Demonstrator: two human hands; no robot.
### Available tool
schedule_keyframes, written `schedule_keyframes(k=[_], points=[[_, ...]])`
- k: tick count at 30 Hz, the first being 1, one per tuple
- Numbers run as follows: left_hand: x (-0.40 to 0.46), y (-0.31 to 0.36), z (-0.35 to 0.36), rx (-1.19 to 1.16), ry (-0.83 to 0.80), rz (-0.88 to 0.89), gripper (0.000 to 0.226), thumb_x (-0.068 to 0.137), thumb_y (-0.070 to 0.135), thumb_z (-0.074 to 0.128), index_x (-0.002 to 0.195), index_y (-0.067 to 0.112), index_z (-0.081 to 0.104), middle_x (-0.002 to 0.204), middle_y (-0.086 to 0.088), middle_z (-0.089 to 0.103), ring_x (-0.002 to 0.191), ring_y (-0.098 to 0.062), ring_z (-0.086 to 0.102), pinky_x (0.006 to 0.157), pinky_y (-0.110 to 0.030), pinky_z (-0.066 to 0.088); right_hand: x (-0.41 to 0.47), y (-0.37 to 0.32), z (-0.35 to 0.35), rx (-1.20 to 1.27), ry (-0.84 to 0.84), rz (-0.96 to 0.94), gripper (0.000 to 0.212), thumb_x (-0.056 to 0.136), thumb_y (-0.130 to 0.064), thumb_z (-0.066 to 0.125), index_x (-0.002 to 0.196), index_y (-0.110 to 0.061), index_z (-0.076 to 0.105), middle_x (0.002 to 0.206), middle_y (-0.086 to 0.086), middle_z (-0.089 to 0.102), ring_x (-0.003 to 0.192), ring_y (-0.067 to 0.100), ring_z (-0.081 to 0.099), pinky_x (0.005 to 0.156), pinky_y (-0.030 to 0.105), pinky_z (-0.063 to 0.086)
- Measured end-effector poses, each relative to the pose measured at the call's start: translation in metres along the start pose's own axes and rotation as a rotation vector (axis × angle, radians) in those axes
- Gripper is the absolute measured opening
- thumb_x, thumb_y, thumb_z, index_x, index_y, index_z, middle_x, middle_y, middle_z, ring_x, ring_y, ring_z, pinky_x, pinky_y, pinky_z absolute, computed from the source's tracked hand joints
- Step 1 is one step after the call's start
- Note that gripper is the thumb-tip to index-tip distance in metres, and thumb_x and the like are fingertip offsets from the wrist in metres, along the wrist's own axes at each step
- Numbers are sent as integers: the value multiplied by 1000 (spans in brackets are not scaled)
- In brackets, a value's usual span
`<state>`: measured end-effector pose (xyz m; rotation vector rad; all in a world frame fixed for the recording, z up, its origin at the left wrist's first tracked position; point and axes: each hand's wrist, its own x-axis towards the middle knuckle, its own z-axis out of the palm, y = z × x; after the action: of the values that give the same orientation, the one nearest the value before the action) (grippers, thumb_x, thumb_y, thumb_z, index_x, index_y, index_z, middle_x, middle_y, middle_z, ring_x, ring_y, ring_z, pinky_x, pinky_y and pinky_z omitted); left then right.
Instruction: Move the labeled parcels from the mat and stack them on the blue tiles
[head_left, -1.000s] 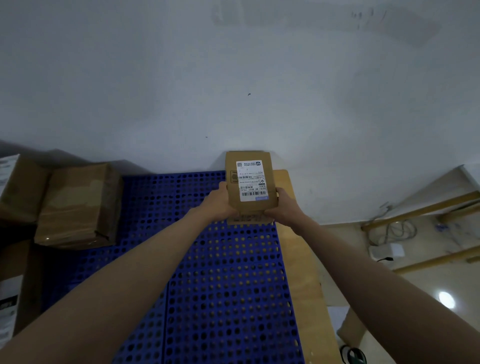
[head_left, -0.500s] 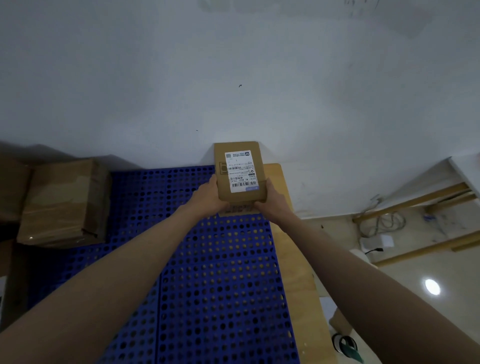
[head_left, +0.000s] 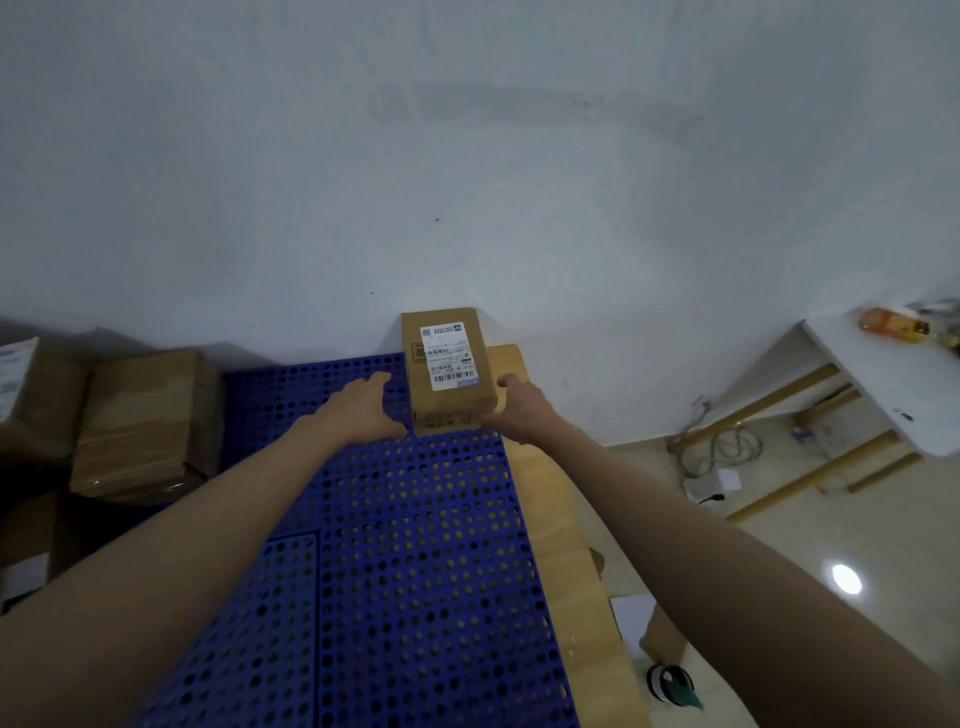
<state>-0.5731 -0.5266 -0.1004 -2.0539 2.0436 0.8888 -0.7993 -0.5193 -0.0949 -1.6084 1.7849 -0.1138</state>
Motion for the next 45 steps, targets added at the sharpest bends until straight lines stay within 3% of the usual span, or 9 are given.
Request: schedule_keyframes(k=[4,8,12,19,23,27,32,41,45], points=[[-46,3,-17,22,13,22,104,79,46,75,156,22,9,157,-10,26,138,-29,36,107,-41,38,-37,-12,-17,-46,-13,-40,62,86,-25,68,138,-13,37,126,11,51,96,25,59,75,38,58],[-96,6,-32,33,26,34,99,82,44,74,155,23,11,155,-8,30,136,-28,40,107,-43,40,-78,-27,-30,-71,-25,-109,59,89,-31,65,138,-14,38,102,1,54,80,19,60,70,39,60],[-151,11,-43,50,-1,34,93,85,42,72,155,22,14,156,-7,29,137,-26,38,109,-42,39,-124,-45,-43,-120,-47,-158,64,90,-33,65,144,-18,34,129,7,54,90,22,61,73,38,61],[-247,3,-53,54,44,-18,86,86,44,69,153,18,21,153,-7,35,134,-25,41,106,-36,40,-195,-76,-47,-219,-98,-280,66,91,-25,64,148,-18,32,146,11,39,105,28,60,78,40,60],[-296,-16,-44,46,64,-60,84,88,47,66,153,21,21,155,-4,32,134,-24,41,95,-30,38,-222,-99,-32,-211,-151,-345,61,92,-22,66,145,-16,38,117,10,53,82,21,60,60,31,56],[-338,-45,-33,14,66,-99,78,87,44,68,148,14,32,147,-11,41,127,-29,47,103,-41,43,-247,-122,-7,-270,-181,-406,57,92,-25,66,142,-17,40,106,7,54,79,21,58,74,39,59],[-390,-89,-23,40,109,-146,73,87,42,69,145,12,38,148,-8,41,130,-27,44,104,-36,40,-280,-153,29,-392,-258,-499,58,96,-26,62,146,-16,34,78,0,44,67,20,51,58,32,50],[-489,-185,-29,-40,184,-310,66,85,48,68,140,20,45,144,-2,44,124,-23,49,93,-32,46,-336,-232,95,-463,-306,-626,57,88,-27,68,139,-19,42,93,-2,54,79,14,59,55,26,51],[-527,-233,-31,-44,204,-356,70,84,53,67,141,21,43,147,0,40,126,-22,46,99,-36,44,-366,-274,135,-533,-257,-709,53,84,-33,69,130,-12,52,110,9,63,96,25,64,78,41,58]])
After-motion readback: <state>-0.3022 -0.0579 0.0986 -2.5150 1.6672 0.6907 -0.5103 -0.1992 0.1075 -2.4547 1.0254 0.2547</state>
